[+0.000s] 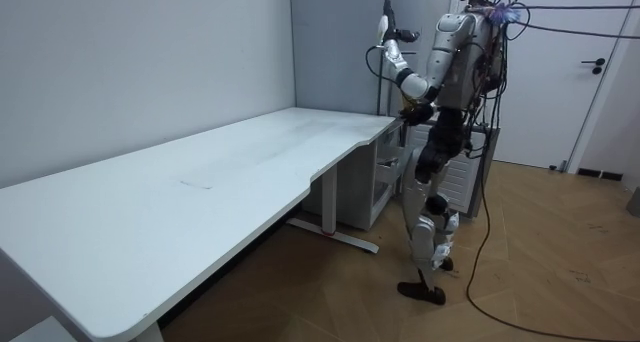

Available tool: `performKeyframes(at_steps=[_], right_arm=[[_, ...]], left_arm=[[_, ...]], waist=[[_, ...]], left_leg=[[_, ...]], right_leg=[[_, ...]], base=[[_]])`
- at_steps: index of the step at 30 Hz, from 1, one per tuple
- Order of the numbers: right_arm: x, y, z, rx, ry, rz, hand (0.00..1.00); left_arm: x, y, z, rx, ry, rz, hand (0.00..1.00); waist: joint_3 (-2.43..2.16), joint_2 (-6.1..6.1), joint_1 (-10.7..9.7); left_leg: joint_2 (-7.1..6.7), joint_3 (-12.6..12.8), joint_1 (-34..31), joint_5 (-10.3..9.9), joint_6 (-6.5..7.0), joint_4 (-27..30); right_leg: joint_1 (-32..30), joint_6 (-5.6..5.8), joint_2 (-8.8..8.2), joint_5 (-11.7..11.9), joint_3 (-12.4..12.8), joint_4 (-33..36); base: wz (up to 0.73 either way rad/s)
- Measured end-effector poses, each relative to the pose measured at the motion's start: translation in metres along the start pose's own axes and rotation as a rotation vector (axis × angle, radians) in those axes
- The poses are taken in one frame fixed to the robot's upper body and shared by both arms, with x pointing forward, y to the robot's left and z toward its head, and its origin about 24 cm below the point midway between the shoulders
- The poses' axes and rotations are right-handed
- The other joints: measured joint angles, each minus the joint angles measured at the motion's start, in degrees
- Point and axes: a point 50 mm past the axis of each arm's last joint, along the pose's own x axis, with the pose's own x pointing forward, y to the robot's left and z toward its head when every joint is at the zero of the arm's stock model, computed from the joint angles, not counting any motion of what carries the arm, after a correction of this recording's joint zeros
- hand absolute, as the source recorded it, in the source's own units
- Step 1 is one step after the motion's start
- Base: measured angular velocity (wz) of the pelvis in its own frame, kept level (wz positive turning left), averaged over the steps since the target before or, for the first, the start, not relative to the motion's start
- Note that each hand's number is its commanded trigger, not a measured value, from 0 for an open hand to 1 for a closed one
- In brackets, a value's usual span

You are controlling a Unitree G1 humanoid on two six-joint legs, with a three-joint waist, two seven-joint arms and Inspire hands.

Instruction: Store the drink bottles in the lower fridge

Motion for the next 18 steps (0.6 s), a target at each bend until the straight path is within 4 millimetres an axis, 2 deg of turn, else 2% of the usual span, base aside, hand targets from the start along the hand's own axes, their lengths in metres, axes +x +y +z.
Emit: performKeyframes(at_steps=[4,8,9,11,13,15,17,18], right_arm=[[-0.004,-0.001,-0.001,0.011,-0.046,-0.073,1.0],[-0.014,0.001,-0.013,0.05,-0.032,-0.123,1.0],[-0.019,0.001,-0.017,0.065,-0.036,-0.151,1.0],[-0.028,0.0,-0.023,0.087,-0.036,-0.203,1.0],[-0.037,-0.004,-0.026,0.099,-0.032,-0.265,1.0],[-0.042,-0.008,-0.026,0.1,-0.034,-0.309,1.0],[-0.046,-0.012,-0.026,0.101,-0.035,-0.362,1.0],[-0.05,-0.014,-0.027,0.103,-0.033,-0.4,1.0]], left_arm=[[-0.004,0.021,0.016,0.078,-0.078,0.188,0.0],[-0.012,0.037,0.032,0.17,-0.124,0.345,0.0],[-0.017,0.041,0.042,0.221,-0.148,0.39,0.0],[-0.022,0.046,0.056,0.307,-0.203,0.447,0.0],[-0.031,0.052,0.07,0.409,-0.255,0.536,0.0],[-0.037,0.056,0.076,0.459,-0.272,0.609,0.0],[-0.043,0.06,0.08,0.488,-0.289,0.692,0.0],[-0.05,0.062,0.083,0.537,-0.291,0.753,0.0]], waist=[[-0.01,-0.09,1.2],[-0.11,0.07,2.3],[-0.06,0.34,2.2],[-0.24,0.74,2.4],[0.02,1.56,3.1],[-0.2,2.16,3.5],[-0.22,2.64,3.6],[-0.42,2.97,3.6]], left_leg=[[0.01,-0.1,0.0,0.0,0.0,0.0],[0.09,-0.3,0.9,-0.1,-0.11,-0.1],[0.11,-0.4,1.4,-0.1,-0.19,-0.3],[0.07,-0.7,1.9,-0.1,-0.2,-0.8],[0.07,-0.7,2.8,-0.2,-0.26,-1.2],[-0.01,-0.8,2.7,-0.2,-0.3,-1.5],[-0.23,-1.7,2.7,-0.1,-0.29,-1.4],[-0.33,-2.0,2.9,-0.1,-0.29,-1.5]], right_leg=[[0.2,0.0,0.02,0.0,-0.1,-0.2],[2.1,-0.02,0.05,0.0,-0.6,-1.1],[2.7,-0.02,0.08,0.0,-0.7,-1.5],[3.0,-0.02,0.07,0.0,-1.2,-1.8],[3.7,-0.01,0.06,0.0,-1.5,-1.9],[3.7,-0.01,0.04,0.0,-1.6,-2.0],[4.0,0.0,-0.08,0.0,-2.0,-2.0],[4.4,0.08,-0.18,0.0,-2.3,-2.0]], base=[[0.01],[0.04],[0.04],[0.06],[0.0],[0.02],[0.14],[0.14]])
